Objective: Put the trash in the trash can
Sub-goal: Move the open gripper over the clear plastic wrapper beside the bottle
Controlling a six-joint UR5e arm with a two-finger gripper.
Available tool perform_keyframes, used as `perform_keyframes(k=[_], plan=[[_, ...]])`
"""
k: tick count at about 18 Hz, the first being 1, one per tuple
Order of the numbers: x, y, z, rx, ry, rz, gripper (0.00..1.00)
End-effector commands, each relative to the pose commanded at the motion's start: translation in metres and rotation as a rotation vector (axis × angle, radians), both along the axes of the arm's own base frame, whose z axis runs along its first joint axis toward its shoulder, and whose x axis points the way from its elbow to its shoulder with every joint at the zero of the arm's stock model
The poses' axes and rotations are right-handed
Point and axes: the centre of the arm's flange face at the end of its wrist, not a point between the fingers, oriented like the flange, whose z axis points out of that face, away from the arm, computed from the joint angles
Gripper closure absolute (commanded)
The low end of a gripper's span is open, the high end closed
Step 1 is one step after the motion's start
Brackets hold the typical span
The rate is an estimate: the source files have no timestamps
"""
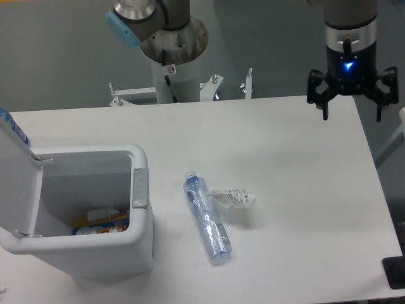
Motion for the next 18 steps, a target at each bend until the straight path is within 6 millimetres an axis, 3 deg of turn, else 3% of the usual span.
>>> perform_keyframes(k=[5,9,18], plan=[[0.002,0.002,-0.004,-0.004,-0.005,0.003,0.0],[0.002,-0.001,-0.019,-0.053,0.011,0.079,0.0],[0.015,0.051,-0.057,0.049,-0.06,0.33,0.0]])
